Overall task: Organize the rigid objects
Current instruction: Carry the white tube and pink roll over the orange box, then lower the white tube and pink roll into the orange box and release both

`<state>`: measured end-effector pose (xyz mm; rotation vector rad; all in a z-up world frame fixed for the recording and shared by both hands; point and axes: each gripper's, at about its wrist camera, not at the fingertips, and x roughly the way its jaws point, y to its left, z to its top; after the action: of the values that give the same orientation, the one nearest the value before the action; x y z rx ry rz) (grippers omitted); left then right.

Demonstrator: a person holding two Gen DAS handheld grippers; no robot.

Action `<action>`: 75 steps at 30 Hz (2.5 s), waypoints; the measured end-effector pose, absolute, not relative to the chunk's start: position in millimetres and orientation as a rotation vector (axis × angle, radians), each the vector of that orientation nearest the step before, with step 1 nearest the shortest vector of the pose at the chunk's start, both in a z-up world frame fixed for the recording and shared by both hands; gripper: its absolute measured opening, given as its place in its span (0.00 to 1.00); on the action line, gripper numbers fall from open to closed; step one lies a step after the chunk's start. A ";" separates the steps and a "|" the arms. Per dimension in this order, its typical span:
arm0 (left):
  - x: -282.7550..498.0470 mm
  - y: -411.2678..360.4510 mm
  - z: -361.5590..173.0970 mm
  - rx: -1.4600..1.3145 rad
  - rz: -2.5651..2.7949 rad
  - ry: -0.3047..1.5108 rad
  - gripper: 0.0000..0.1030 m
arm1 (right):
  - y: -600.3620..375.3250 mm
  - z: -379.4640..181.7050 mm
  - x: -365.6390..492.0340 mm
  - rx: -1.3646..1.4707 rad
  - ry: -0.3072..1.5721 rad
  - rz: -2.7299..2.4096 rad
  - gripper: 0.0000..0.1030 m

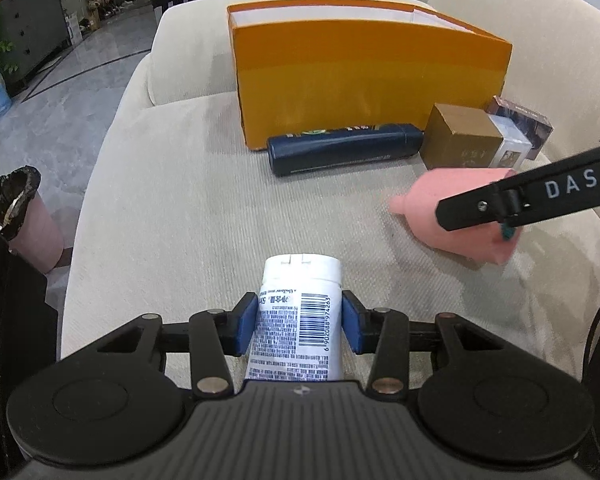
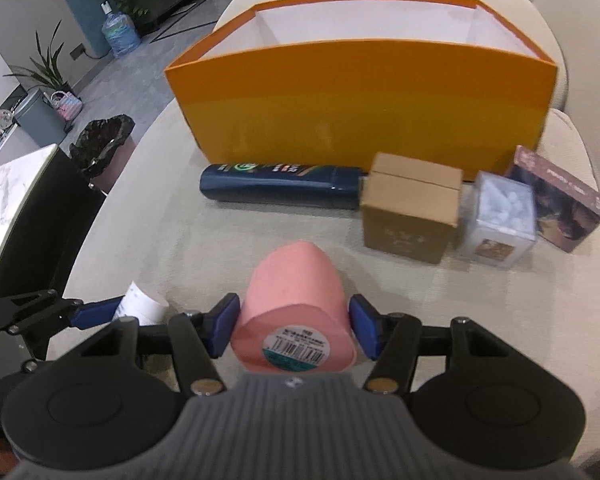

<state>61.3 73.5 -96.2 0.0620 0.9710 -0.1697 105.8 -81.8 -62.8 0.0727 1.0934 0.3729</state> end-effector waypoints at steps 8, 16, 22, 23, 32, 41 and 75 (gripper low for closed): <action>64.4 69.3 -88.4 0.067 -0.179 0.954 0.49 | -91.9 -50.0 100.5 0.062 1.063 0.370 0.58; 75.2 65.0 -68.8 0.088 -0.196 0.911 0.49 | -101.4 -30.6 99.5 0.068 1.026 0.368 0.58; 99.8 59.4 -37.8 0.104 -0.215 0.851 0.49 | -104.9 -7.0 106.0 0.050 0.976 0.374 0.58; 104.8 58.4 -31.0 0.112 -0.217 0.837 0.49 | -105.3 -3.3 108.0 0.047 0.968 0.376 0.58; 163.9 48.8 20.0 0.113 -0.237 0.755 0.49 | -112.9 46.9 142.4 0.035 0.855 0.367 0.58; 226.0 40.3 31.9 0.080 -0.244 0.759 0.49 | -121.9 76.9 190.0 0.039 0.793 0.332 0.58; 366.3 13.1 -44.3 0.140 -0.206 1.034 0.49 | -126.8 -22.0 366.3 0.045 0.989 0.226 0.58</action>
<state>366.3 13.1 -44.3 0.1405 1.0343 -0.2058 366.3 -126.8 -22.0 0.0446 0.9889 0.2261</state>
